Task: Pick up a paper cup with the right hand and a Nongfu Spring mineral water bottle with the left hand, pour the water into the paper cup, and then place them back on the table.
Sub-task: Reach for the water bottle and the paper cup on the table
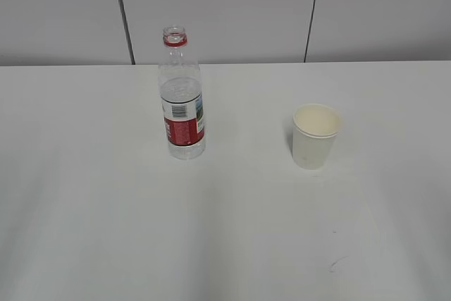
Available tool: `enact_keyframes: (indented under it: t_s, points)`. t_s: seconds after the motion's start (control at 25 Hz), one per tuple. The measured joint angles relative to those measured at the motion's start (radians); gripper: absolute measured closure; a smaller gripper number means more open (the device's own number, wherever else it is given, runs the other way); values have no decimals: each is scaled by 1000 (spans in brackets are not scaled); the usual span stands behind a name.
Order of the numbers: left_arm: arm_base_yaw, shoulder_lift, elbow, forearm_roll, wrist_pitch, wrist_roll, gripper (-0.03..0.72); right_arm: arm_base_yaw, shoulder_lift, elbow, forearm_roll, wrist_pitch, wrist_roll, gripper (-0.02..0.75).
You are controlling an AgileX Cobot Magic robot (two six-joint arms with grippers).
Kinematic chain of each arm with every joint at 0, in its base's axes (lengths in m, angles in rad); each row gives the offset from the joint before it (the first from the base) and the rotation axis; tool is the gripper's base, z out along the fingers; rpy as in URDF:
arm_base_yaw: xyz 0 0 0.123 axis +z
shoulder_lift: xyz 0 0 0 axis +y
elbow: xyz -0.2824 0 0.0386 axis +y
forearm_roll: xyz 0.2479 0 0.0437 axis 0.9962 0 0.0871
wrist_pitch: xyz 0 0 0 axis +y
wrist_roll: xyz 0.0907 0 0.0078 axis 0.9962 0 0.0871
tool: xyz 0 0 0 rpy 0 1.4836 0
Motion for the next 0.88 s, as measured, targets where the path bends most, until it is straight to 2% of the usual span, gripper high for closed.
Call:
enact_keyframes:
  t_s: [0.12,0.36,0.64,0.88]
  points:
    - [0,0,45,0,-63,0,200,0,8,50,0,-83,-2,148]
    - [0,29,50,0,-110,0,206,0,49,113,0,-196,-6,148]
    - [0,174,50,0,-163,0,218,0,175,115,2,-272,-10,148]
    - [0,312,51,0,-310,1,225,0,303,115,4,-376,-11,148]
